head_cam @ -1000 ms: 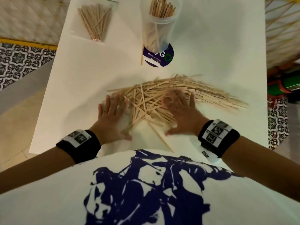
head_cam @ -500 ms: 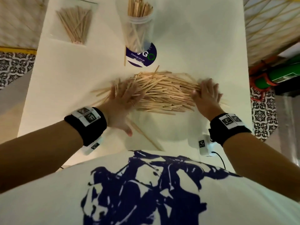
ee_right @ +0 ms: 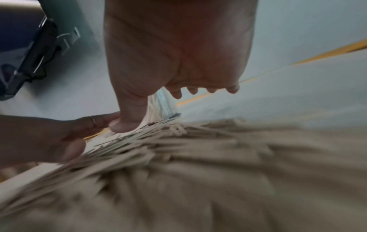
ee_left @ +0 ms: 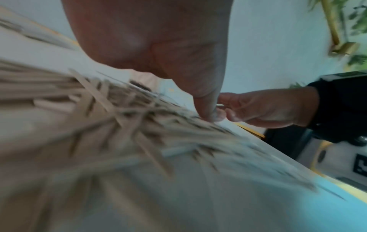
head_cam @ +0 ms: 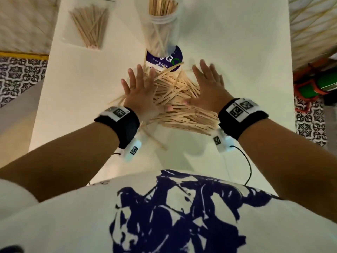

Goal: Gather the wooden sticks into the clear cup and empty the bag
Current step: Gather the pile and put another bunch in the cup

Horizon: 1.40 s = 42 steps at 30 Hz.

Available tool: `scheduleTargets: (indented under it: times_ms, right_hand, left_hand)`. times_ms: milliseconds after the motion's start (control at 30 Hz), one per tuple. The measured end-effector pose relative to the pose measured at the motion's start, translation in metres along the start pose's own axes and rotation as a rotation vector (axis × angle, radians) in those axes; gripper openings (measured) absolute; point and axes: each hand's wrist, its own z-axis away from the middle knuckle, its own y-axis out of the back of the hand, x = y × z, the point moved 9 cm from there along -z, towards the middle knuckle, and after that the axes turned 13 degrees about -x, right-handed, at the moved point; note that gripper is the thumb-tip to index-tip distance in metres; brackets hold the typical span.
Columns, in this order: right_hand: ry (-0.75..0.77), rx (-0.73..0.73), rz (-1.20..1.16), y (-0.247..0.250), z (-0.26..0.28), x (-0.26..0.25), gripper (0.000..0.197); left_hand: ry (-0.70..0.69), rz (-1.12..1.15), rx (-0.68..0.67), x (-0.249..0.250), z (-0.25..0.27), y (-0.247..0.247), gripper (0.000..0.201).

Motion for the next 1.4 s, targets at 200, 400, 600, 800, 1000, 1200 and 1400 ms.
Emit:
scheduleTargets:
  times_ms: [200,400,600,800,1000,1200,1400]
  right_hand:
    - [0.152,-0.159,0.187,0.016,-0.057,-0.042,0.090]
    - [0.177,-0.080,0.265,-0.002,-0.031,-0.036,0.068]
    - [0.128,-0.019,0.124,-0.004,-0.005,-0.011,0.067]
    - [0.097,0.056,0.029,-0.004,-0.007,-0.016,0.064]
    - [0.121,0.010,0.058,-0.018,-0.009,-0.027,0.063]
    - [0.096,-0.084,0.000,-0.025,0.003,-0.017,0.082]
    - [0.073,0.061,-0.023,-0.004,0.004,-0.023,0.069]
  left_hand:
    - [-0.008,0.088,-0.023,-0.012,-0.033,0.026,0.097]
    - [-0.104,0.002,0.012,-0.010,-0.041,0.025,0.072]
    - [-0.251,-0.128,0.089,-0.018,-0.005,0.017,0.052]
    - [-0.141,0.024,0.126,-0.024,-0.046,0.046,0.057]
    - [-0.175,-0.042,0.046,-0.040,-0.049,0.041,0.057]
    - [-0.290,-0.013,0.008,-0.069,0.008,0.031,0.043]
    - [-0.203,0.166,0.021,-0.060,0.020,0.027,0.101]
